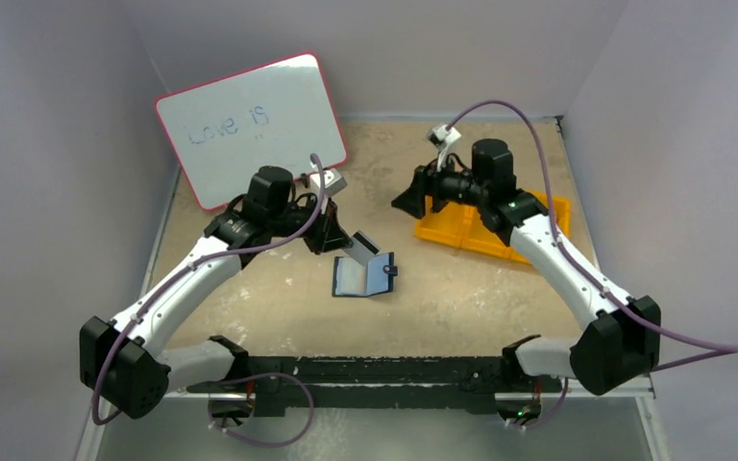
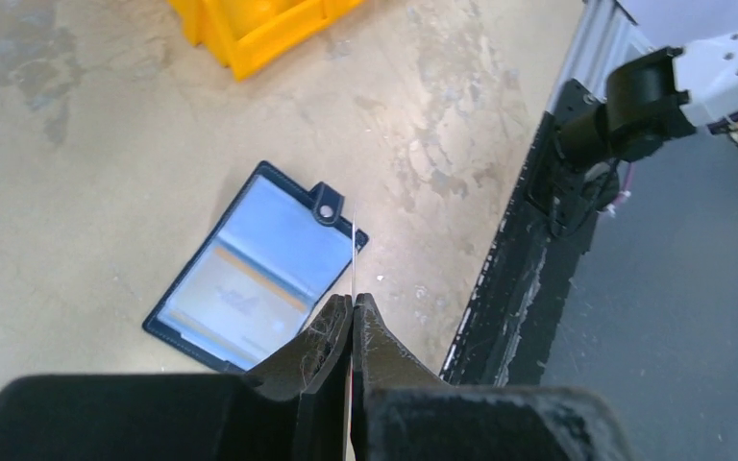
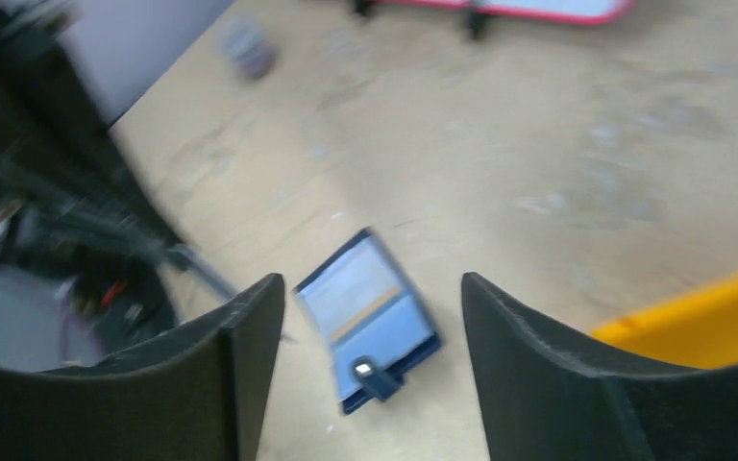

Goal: Take the credit cards out of the card holder
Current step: Remove the credit card from the card holder, then move the storage box to the center of the board.

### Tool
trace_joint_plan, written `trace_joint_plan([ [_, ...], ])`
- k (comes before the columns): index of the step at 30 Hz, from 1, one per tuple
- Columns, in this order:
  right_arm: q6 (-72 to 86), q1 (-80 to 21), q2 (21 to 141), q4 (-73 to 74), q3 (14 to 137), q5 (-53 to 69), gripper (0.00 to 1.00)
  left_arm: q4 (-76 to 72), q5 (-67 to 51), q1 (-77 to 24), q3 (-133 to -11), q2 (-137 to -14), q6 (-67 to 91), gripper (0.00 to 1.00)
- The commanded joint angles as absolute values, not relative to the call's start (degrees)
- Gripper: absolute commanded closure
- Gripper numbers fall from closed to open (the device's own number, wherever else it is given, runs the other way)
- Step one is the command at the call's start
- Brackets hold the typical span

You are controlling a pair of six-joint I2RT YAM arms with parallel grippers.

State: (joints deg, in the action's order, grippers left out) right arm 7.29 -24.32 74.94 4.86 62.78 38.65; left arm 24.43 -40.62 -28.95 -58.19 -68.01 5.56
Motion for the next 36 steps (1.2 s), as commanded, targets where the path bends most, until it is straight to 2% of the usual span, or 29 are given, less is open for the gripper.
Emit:
trace_joint_plan([
  [1, 16.2, -22.3, 76.0, 4.9, 66.2, 13.9, 0.24, 18.2, -32.8, -29.1, -54.9, -64.9, 10.1, 1.0],
  [4, 21.5, -21.0, 81.5, 11.1, 69.5, 0.8, 0.17, 14.9, -27.5, -29.1, -52.7, -63.2, 13.1, 1.0],
  [8, 27.4, -19.6, 88.3, 16.5, 72.7, -5.8, 0.1, 10.1, -22.6, -29.1, -49.6, -59.8, 17.6, 1.0],
  [11, 29.0, -19.3, 91.4, 16.2, 73.9, -5.8, 0.03, 6.2, -20.3, -29.1, -46.9, -56.8, 20.5, 1.0],
  [14, 29.3, -18.9, 94.1, 14.8, 74.5, -4.7, 0.01, 5.2, -20.1, -29.1, -45.7, -55.3, 21.7, 1.0],
  [26, 28.1, -18.9, 108.6, 12.8, 83.9, 3.1, 0.01, 4.6, -17.7, -29.1, -44.4, -52.8, 23.8, 1.0],
  [36, 28.1, -20.8, 113.6, 11.5, 89.5, 6.3, 0.01, 5.0, -14.9, -29.1, -43.0, -51.7, 24.2, 1.0],
])
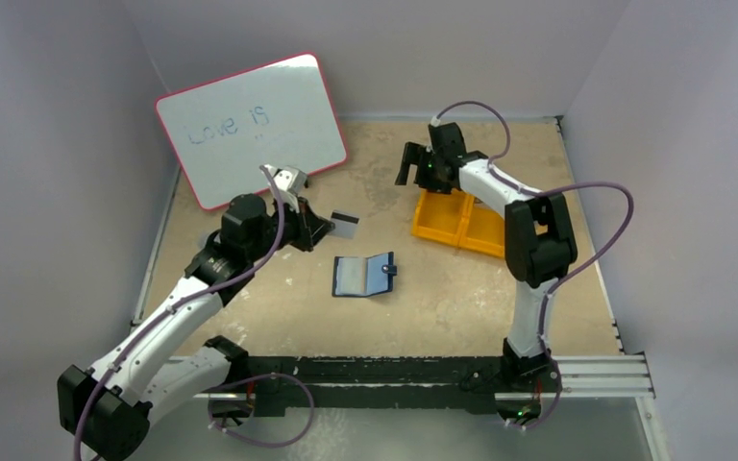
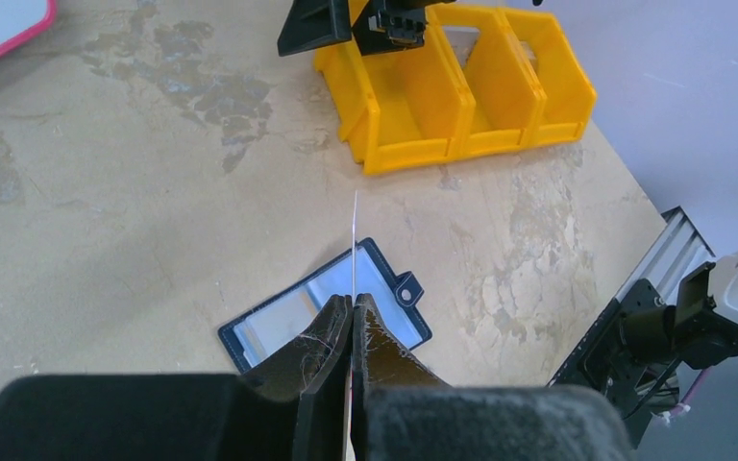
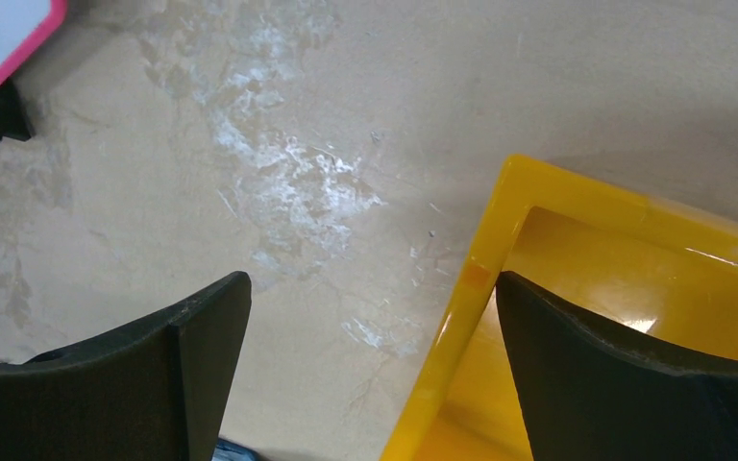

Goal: Take the credit cards out of the card holder
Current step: Move the storage box to the center of the board.

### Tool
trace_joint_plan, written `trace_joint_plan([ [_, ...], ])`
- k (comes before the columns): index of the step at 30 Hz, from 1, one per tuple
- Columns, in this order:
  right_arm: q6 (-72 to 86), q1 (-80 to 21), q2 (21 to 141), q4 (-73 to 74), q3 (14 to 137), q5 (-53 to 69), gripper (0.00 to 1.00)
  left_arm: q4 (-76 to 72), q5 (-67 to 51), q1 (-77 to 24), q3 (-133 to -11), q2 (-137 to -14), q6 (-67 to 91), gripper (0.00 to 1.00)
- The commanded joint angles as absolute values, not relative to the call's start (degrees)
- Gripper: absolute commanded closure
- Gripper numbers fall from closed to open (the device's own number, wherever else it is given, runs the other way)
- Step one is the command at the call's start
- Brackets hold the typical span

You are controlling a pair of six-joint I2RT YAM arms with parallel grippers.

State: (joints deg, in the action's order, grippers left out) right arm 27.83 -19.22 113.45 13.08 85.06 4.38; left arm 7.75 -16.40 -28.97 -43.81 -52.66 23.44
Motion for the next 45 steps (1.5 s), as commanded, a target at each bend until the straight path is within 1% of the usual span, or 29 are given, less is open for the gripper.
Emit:
trace_joint_plan([
  [1, 28.2, -21.1, 114.1, 11.8, 90.4, 6.2, 0.01, 4.9, -14.8, -29.1, -42.8, -51.7, 24.4, 1.0],
  [19, 28.2, -27.2, 125.5, 15.9, 109.7, 9.2, 0.01, 5.0, -12.8, -29.1, -41.4, -50.5, 25.6, 1.0],
  [23, 26.0, -27.4, 123.7, 16.4, 110.9, 9.2, 0.01, 3.4, -12.7, -29.1, -40.6, -50.1, 26.2, 1.0],
  [24, 24.5, -27.4, 121.5, 16.3, 109.8, 8.8, 0.02, 2.7, -13.4, -29.1, -40.4, -50.1, 26.5, 1.0],
  [26, 23.0, -27.3, 114.9, 10.3, 102.6, 9.8, 0.02, 1.5, -16.7, -29.1, -40.5, -51.1, 26.4, 1.0],
  [31, 11.7, -27.0, 93.8, -13.0, 78.7, 9.4, 0.03, 0.8, -22.5, -28.8, -43.6, -54.6, 24.8, 1.0],
  [33, 5.8, -26.4, 85.9, -24.1, 67.5, 14.8, 0.04, -1.2, -23.4, -28.2, -43.3, -54.7, 24.1, 1.0],
  [35, -0.1, -26.1, 79.7, -27.3, 61.9, 22.6, 0.05, -3.7, -27.5, -27.5, -43.0, -55.1, 23.6, 1.0],
  [37, -5.4, -26.0, 75.8, -24.9, 59.9, 30.5, 0.05, -5.9, -32.1, -27.5, -43.7, -55.9, 23.1, 1.0],
  [39, -9.9, -25.7, 74.1, -17.2, 61.5, 37.5, 0.05, -8.4, -35.9, -27.4, -44.1, -56.4, 22.8, 1.0],
  [41, -12.0, -25.4, 74.0, -9.6, 64.0, 43.1, 0.09, -11.2, -38.6, -27.4, -43.8, -55.9, 22.7, 1.0],
  [44, -11.3, -25.0, 75.1, -3.8, 66.3, 56.4, 0.15, -5.5, -39.3, -27.4, -45.9, -54.6, 17.9, 1.0],
  [45, -11.5, -25.0, 75.7, -1.9, 67.2, 57.2, 0.16, -4.5, -39.4, -27.4, -46.2, -54.1, 16.9, 1.0],
])
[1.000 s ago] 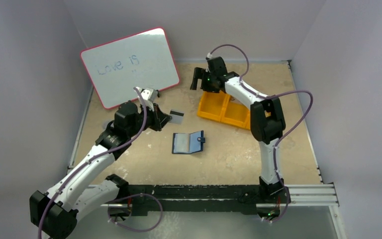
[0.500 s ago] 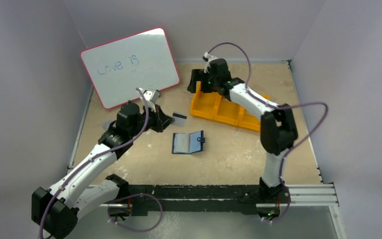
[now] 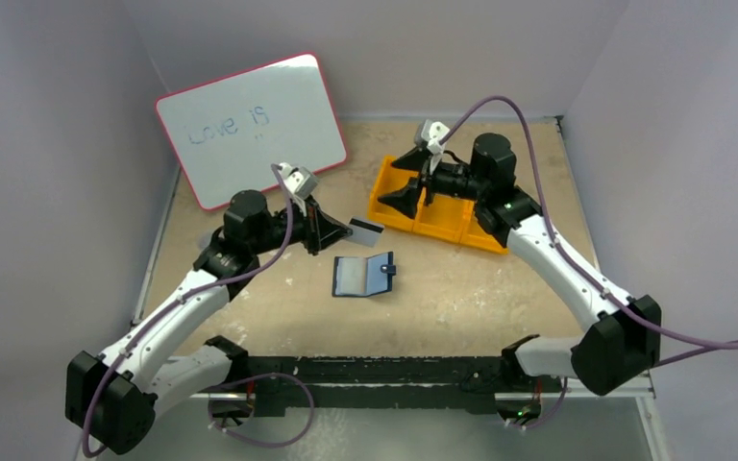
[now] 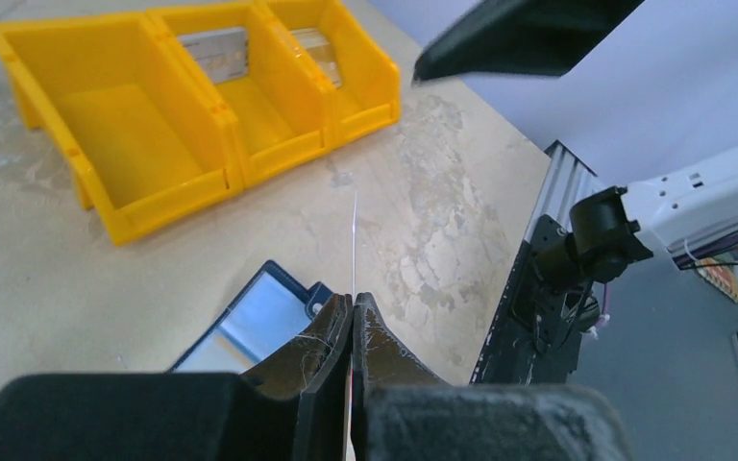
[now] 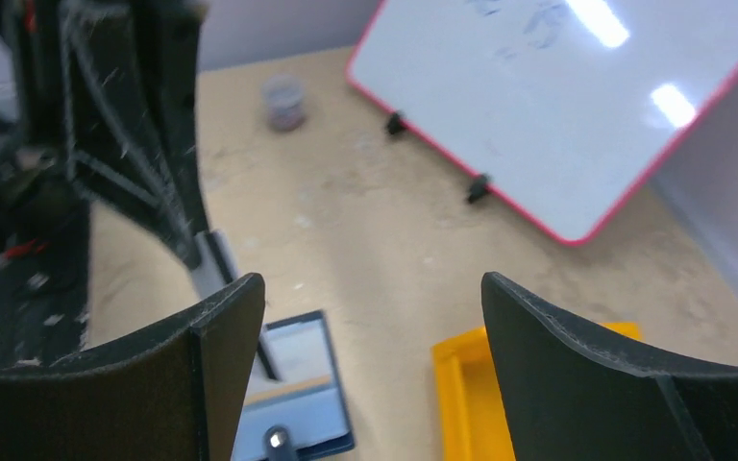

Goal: Take the credit cards out of the card holder
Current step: Move the storage box to the center of the board, then place the credit card in the storage box.

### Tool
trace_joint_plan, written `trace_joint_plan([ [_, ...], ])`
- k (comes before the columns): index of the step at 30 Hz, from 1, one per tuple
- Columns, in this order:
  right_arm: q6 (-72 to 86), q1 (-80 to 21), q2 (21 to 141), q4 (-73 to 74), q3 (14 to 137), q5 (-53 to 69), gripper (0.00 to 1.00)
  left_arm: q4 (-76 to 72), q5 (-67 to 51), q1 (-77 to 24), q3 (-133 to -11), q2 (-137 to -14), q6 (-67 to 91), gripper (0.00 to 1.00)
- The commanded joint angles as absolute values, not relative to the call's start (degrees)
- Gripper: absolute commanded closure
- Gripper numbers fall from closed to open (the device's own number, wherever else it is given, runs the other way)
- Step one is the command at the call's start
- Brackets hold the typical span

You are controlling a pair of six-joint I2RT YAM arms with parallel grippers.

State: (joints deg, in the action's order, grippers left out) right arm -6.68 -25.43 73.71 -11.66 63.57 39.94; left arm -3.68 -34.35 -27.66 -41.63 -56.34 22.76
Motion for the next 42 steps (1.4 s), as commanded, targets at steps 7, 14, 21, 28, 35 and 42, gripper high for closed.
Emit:
trace_joint_plan([
  [7, -14.0, -26.1, 79.1, 8.8, 71.4, 65.1, 0.25, -7.5, -40.9, -27.4, -46.7, -53.9, 19.7, 1.0],
  [14, -12.5, -26.3, 80.9, 8.3, 73.8, 68.9, 0.47, -8.0, -41.1, -27.4, -46.4, -55.0, 21.6, 1.0],
  [21, -12.0, -27.9, 83.7, 8.8, 73.8, 67.5, 0.53, -11.1, -40.0, -27.5, -44.7, -54.7, 23.5, 1.0],
  [28, -10.6, -27.9, 83.5, 7.0, 73.5, 68.6, 0.58, -9.5, -40.3, -27.5, -44.9, -55.3, 22.8, 1.0],
  [35, -10.8, -27.9, 84.2, 7.3, 74.5, 71.9, 0.59, -7.9, -40.2, -27.5, -45.3, -56.4, 21.9, 1.0],
  [42, -12.0, -28.0, 84.9, 9.8, 75.1, 71.9, 0.81, -7.6, -40.2, -27.5, -45.7, -56.9, 21.5, 1.0],
])
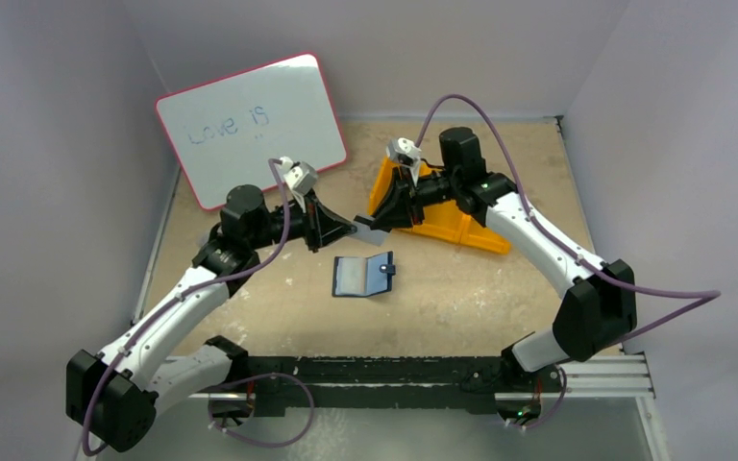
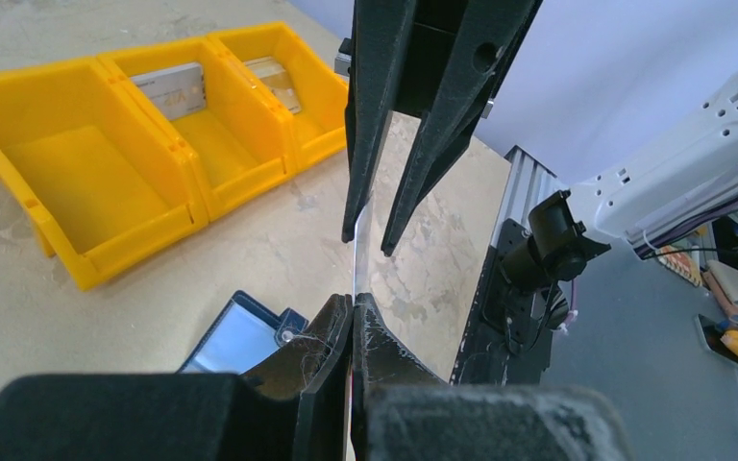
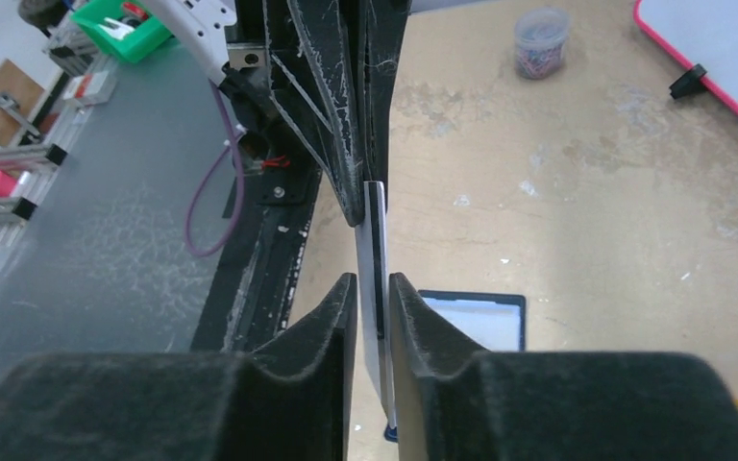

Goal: Take the credit cards out of the card holder
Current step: Place the credit card in the storage box.

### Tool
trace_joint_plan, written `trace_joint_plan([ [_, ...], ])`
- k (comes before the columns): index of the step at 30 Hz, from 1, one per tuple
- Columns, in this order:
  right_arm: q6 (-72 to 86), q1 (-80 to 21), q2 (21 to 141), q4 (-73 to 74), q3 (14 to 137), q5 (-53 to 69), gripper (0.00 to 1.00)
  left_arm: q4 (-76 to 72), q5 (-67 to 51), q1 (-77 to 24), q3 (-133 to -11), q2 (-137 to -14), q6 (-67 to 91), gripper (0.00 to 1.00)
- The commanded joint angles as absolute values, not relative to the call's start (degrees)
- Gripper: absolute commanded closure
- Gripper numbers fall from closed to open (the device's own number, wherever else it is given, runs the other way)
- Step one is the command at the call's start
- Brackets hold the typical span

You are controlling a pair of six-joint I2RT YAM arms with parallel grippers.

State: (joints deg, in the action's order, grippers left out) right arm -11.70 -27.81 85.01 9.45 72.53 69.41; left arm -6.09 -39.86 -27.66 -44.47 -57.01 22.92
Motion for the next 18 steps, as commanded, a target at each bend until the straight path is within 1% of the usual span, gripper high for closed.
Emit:
trace_joint_plan([
  [1, -12.0, -28.0, 85.0, 9.9, 75.2, 71.5, 0.85, -7.7, -40.2, -27.5, -45.7, -56.9, 21.5, 1.0],
  [4, -13.2, -28.0, 85.1, 11.8, 75.4, 71.3, 0.97, -7.4, -40.2, -27.4, -45.7, -57.0, 21.2, 1.0],
  [5, -13.2, -27.9, 85.0, 12.0, 75.3, 71.4, 1.0, -7.2, -39.8, -27.4, -45.8, -57.1, 21.0, 1.0],
  [6, -13.3, -28.0, 84.8, 12.2, 75.2, 71.5, 1.0, -6.6, -38.8, -27.4, -45.9, -57.1, 21.0, 0.98],
  [8, -13.2, -27.9, 84.3, 12.0, 75.0, 71.2, 1.0, -4.4, -35.8, -27.5, -46.6, -57.5, 20.9, 0.68],
  [10, -13.2, -27.9, 83.9, 11.5, 74.6, 69.9, 1.0, -0.8, -32.8, -27.4, -48.2, -58.2, 20.3, 0.56],
  [11, -13.2, -27.9, 83.7, 11.3, 74.5, 67.4, 1.0, 1.1, -31.2, -27.5, -49.1, -58.4, 19.7, 0.5],
  [12, -13.9, -27.7, 83.6, 12.4, 74.7, 62.9, 1.0, 3.1, -29.1, -27.4, -50.1, -58.4, 19.3, 0.41],
  [13, -15.3, -27.2, 83.5, 14.0, 74.5, 58.8, 1.0, 5.4, -26.7, -27.4, -51.2, -58.3, 18.4, 0.35],
  [14, -15.6, -25.9, 83.5, 14.0, 73.9, 55.5, 1.0, 7.4, -23.2, -27.4, -51.8, -58.0, 18.2, 0.32],
  [16, -18.5, -24.1, 84.3, 16.8, 73.6, 49.8, 1.0, 9.7, -14.8, -27.4, -52.4, -57.2, 19.4, 0.29],
  [18, -20.9, -21.9, 86.1, 21.5, 74.2, 44.5, 1.0, 10.7, -9.4, -27.4, -52.0, -56.4, 20.3, 0.27],
])
